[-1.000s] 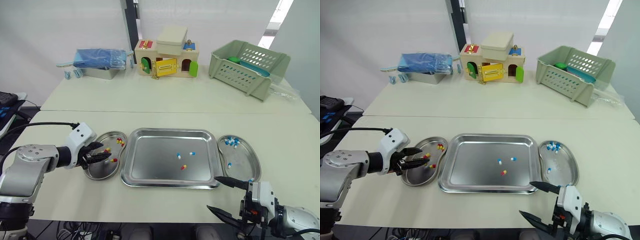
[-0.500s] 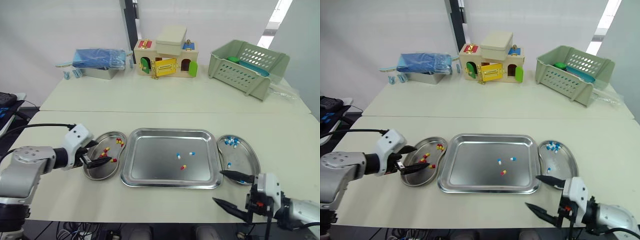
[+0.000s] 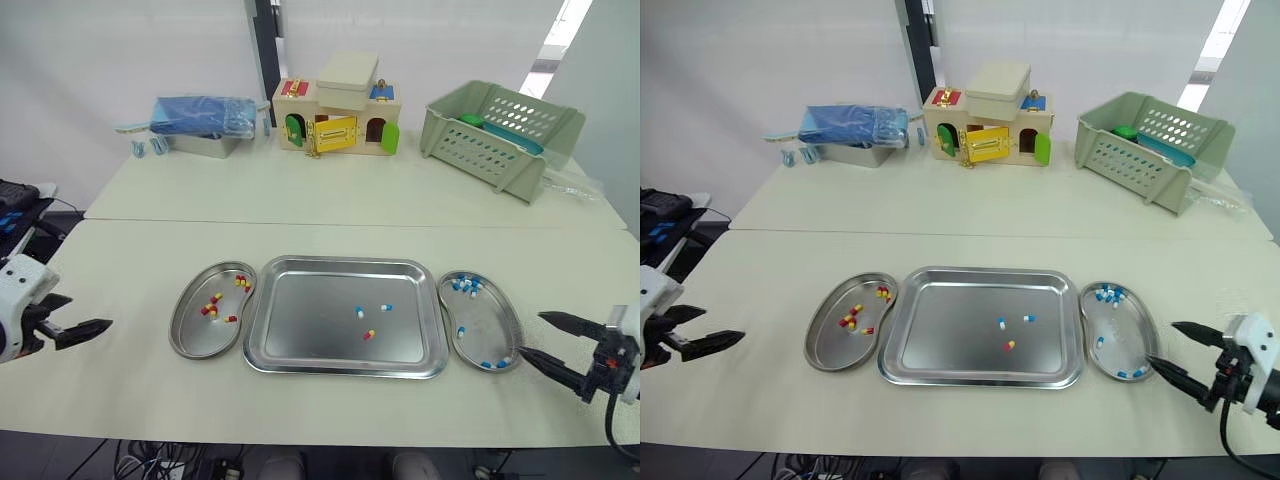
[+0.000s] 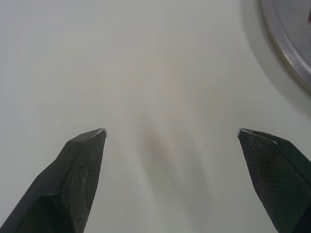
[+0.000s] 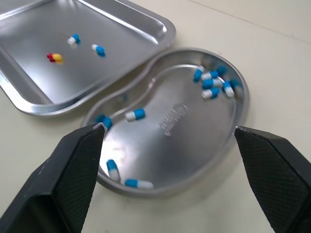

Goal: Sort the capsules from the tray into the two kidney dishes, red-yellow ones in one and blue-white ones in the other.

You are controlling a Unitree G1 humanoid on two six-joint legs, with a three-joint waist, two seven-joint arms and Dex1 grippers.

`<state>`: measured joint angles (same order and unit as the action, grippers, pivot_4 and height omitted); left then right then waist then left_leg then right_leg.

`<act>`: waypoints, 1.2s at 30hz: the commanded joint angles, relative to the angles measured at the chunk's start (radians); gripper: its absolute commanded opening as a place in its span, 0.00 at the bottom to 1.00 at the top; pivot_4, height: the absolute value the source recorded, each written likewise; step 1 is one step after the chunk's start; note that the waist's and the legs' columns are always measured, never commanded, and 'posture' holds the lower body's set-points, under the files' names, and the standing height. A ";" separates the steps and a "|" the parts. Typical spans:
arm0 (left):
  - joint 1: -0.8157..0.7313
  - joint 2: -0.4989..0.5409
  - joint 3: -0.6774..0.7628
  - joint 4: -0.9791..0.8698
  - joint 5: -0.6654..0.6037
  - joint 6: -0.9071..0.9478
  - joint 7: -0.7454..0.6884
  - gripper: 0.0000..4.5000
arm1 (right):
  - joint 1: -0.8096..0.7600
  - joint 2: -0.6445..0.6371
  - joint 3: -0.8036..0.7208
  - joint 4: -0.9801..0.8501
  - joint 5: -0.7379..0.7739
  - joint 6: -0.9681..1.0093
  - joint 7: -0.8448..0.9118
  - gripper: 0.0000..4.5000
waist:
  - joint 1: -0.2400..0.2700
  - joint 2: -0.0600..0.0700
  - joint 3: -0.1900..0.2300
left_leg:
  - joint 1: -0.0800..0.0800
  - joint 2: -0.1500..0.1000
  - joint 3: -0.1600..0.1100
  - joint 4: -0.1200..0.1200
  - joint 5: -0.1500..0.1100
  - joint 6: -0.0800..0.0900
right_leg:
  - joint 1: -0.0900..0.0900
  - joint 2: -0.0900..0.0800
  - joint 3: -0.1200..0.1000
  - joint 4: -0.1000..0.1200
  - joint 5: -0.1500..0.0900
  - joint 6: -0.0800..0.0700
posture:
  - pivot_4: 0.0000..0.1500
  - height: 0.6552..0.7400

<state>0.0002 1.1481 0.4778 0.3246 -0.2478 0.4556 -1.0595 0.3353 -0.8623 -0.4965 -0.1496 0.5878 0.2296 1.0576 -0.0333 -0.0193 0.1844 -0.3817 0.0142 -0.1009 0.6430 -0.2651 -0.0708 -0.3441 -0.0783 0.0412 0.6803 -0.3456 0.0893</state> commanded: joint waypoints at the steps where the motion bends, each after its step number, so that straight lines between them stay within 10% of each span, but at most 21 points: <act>1: 0.010 0.022 0.040 0.012 0.000 -0.036 -0.003 0.99 | -0.033 -0.020 -0.037 0.062 -0.020 -0.049 0.048 1.00 | -0.001 0.000 0.000 | 0.000 0.000 0.000 0.000 0.000 0.000 | 0.000 0.000 0.000 0.000 0.000 0.000 | 1.00 1.00; 23: 0.101 -0.027 0.041 -0.086 -0.047 -0.079 -0.041 0.99 | -0.169 -0.089 -0.021 0.402 -0.118 -0.177 0.215 1.00 | -0.008 0.001 0.001 | 0.000 0.001 0.002 0.000 0.000 0.000 | -0.001 0.000 0.001 0.000 0.000 0.000 | 1.00 1.00; 36: 0.478 -0.358 0.281 -0.768 -0.299 -0.140 -0.112 0.99 | -0.232 -0.190 0.009 0.082 0.007 0.150 0.220 1.00 | -0.013 0.001 0.001 | 0.000 0.002 0.004 0.000 0.000 0.000 | 0.001 0.000 0.002 -0.001 0.000 0.000 | 1.00 1.00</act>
<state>0.4519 0.8138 0.7240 -0.3700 -0.5193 0.3573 -1.1685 0.1284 -1.0253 -0.4872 -0.0125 0.5720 0.3543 1.2853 -0.0459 -0.0178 0.1851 -0.3815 0.0159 -0.0962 0.6431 -0.2651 -0.0711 -0.3432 -0.0786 0.0438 0.6792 -0.3456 0.0894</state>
